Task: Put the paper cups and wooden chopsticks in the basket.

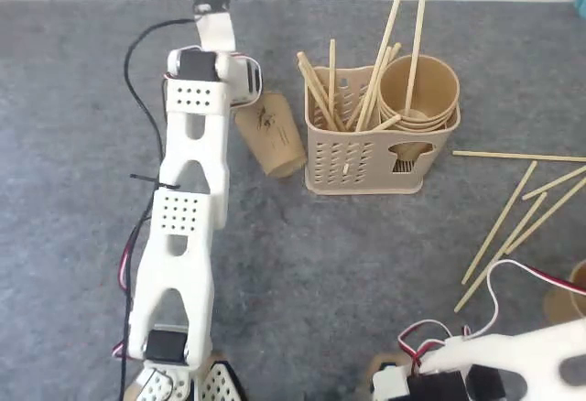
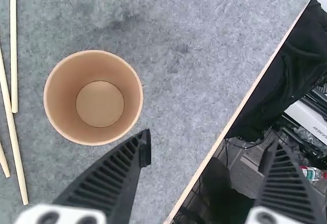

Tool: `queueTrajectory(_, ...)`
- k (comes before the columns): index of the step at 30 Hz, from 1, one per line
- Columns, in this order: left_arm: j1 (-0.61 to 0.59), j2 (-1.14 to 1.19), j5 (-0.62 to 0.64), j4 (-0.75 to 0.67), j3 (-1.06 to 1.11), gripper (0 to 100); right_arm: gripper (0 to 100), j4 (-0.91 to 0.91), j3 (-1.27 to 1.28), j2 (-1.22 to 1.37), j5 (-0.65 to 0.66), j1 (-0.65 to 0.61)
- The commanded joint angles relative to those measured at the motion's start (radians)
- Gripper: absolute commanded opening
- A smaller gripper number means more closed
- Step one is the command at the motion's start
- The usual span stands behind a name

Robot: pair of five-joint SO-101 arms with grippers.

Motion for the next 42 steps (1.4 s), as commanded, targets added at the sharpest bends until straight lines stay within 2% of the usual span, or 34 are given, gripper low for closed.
queueTrajectory(1, 0.011, -0.038, -0.011, 0.069, -0.056, 18, 34.0, -0.015, -0.005, -0.033, 0.014, 0.002)
queueTrajectory(6, -0.017, -0.132, -0.021, 0.071, 0.033, 18, 34.0, -0.022, -0.005, -0.033, 0.015, 0.004)
queueTrajectory(16, 0.118, -0.54, -0.164, 0.066, 0.757, 18, 34.0, -0.024, -0.005, -0.033, 0.012, -0.005)
queueTrajectory(28, 0.15, -0.999, -0.215, 0.066, 1.346, 18, 34.0, -0.024, -0.006, -0.033, 0.014, -0.005)
queueTrajectory(33, 0.187, -1.197, -0.23, 0.066, 1.52, 18, 34.0, -0.024, -0.006, -0.033, 0.011, -0.005)
queueTrajectory(36, 0.249, -1.343, -0.244, 0.066, 1.618, 18, 34.0, -0.024, -0.006, -0.033, 0.009, -0.005)
queueTrajectory(42, 0.302, -1.594, -0.244, 0.063, 1.682, 19, 34.0, -0.01, -0.046, -0.033, 0.006, -0.008)
